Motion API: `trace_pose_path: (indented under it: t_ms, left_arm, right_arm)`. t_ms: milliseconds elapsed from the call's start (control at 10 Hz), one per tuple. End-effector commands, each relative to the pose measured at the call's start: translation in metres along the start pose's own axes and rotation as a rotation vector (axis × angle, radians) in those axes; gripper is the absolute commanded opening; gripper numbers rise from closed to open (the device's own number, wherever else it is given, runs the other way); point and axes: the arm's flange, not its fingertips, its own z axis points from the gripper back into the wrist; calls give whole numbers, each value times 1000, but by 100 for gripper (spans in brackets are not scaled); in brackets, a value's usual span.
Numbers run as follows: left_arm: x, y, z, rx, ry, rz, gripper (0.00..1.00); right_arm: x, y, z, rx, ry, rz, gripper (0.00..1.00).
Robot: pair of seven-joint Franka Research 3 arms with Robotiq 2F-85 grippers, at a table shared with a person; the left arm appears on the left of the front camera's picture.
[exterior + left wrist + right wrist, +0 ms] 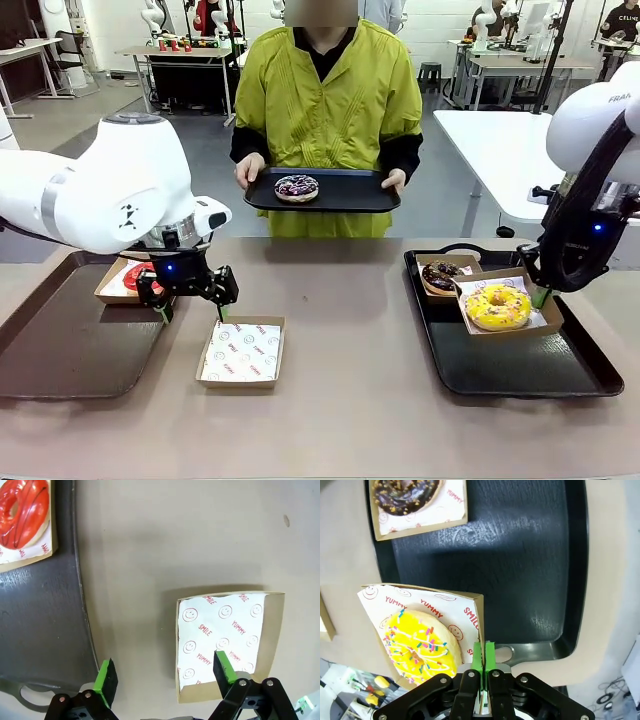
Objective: Individually package the donuts and arrange them on the tray.
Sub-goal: Place the picked Paper togo box on the Handle tray while simultaneously picking up another Paper togo box from the table with the other hand.
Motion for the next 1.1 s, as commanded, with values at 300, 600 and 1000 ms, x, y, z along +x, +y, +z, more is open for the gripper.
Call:
trace_pose_path:
  t_ms: [300, 600, 1000]
  left_arm:
    - [-1, -24, -33, 80, -30, 83, 100]
    - [3, -24, -44, 36, 4, 90, 100]
    - [1, -24, -50, 10, 45, 36, 100]
  right_arm:
    - [11, -23, -41, -39, -14, -24, 2]
    - [19, -27, -54, -34, -2, -34, 2]
    - [30, -34, -67, -31, 43, -55, 5]
